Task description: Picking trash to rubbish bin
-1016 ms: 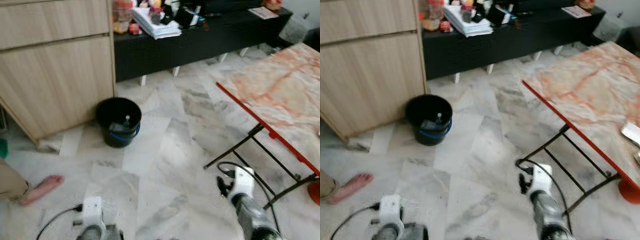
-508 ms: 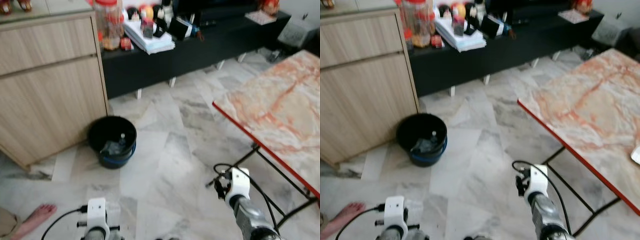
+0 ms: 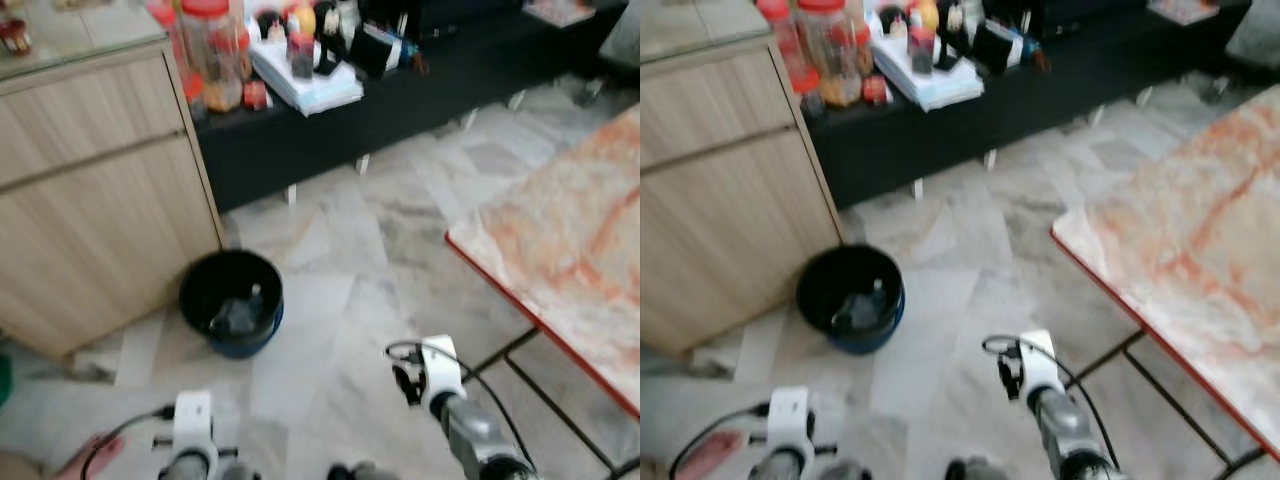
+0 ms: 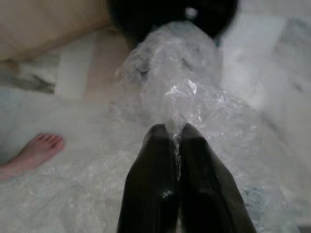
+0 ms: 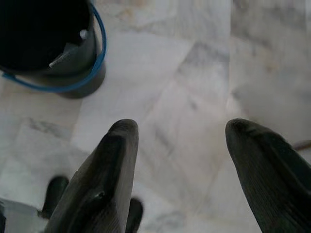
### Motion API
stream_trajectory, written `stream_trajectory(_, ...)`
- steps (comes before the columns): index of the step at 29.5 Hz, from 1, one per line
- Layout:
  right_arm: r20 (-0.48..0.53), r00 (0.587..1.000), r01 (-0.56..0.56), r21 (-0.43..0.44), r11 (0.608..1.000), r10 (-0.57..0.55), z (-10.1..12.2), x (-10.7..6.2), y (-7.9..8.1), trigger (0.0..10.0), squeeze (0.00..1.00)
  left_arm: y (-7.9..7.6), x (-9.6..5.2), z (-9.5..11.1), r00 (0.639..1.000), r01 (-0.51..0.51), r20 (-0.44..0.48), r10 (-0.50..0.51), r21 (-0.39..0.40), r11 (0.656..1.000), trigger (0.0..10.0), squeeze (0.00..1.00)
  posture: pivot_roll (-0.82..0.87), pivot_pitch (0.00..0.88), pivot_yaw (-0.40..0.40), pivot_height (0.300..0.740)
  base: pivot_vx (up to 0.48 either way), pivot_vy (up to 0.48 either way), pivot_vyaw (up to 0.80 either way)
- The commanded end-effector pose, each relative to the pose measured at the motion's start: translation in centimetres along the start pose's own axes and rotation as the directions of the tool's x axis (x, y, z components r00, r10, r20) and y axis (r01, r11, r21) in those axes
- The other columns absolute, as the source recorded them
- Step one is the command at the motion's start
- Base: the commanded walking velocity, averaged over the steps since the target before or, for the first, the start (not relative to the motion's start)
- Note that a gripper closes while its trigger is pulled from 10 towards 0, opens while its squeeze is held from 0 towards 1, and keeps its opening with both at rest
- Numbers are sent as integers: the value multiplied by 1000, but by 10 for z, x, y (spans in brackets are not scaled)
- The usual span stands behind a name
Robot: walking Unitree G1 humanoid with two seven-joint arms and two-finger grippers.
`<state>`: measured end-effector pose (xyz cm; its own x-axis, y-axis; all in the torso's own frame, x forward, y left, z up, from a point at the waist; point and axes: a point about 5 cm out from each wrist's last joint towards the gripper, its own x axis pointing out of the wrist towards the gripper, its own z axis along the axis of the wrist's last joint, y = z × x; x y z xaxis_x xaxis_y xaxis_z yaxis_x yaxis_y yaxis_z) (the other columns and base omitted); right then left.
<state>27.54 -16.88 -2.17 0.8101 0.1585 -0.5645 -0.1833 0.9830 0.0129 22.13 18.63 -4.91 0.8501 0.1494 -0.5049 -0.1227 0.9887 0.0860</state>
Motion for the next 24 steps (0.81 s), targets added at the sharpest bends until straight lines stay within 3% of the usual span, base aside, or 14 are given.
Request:
stream_trajectory(1,29,999,-42,-10,999,42,8,4,12,10000,0,9,-4,-9,999,-21,-32,21,5,1000,10000,0,134,250,-92,740,480,0,463)
stream_trajectory(7,87,985,-140,-91,986,147,27,10,34,10000,0,8,2,5,1000,-13,18,12,10,1000,10000,0,137,249,-86,740,480,0,0)
stream_trajectory(11,119,969,-202,-131,971,217,36,12,46,10000,0,8,7,19,997,-14,79,13,7,1000,10000,0,138,249,-86,740,480,0,508)
stream_trajectory(24,142,939,-284,-188,940,312,47,13,58,10000,0,2,17,60,970,2,242,-8,27,1000,10000,0,136,249,-92,740,480,0,37)
